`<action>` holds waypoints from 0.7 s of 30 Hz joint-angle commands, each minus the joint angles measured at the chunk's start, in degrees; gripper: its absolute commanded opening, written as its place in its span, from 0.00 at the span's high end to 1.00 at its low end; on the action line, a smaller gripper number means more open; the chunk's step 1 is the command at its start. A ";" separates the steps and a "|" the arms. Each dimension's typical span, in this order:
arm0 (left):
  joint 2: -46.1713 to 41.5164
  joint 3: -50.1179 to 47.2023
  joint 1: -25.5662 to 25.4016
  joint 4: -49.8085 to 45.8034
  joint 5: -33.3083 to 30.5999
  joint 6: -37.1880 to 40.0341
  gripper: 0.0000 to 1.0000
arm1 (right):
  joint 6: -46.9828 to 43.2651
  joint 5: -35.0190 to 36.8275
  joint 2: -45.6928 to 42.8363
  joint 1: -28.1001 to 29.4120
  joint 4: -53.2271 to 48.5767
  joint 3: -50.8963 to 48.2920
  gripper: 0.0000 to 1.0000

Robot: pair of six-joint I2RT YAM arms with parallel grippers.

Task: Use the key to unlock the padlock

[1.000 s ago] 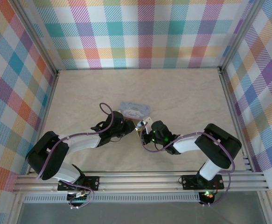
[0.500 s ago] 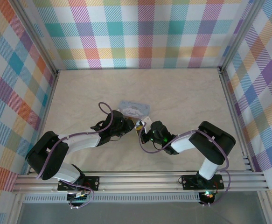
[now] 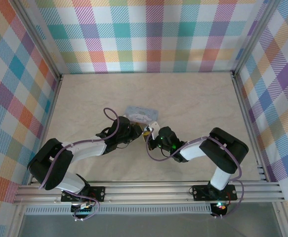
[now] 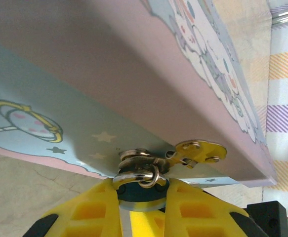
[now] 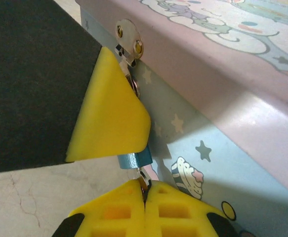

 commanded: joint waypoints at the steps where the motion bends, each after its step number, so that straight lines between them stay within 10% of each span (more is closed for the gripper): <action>1: 1.12 1.37 -1.16 1.72 6.23 -0.48 0.81 | -1.15 -0.67 -1.07 0.43 5.80 5.06 1.00; 21: -2.24 1.16 -1.17 -2.75 1.77 1.18 0.67 | 6.25 0.75 -0.93 0.43 -0.45 -0.13 1.00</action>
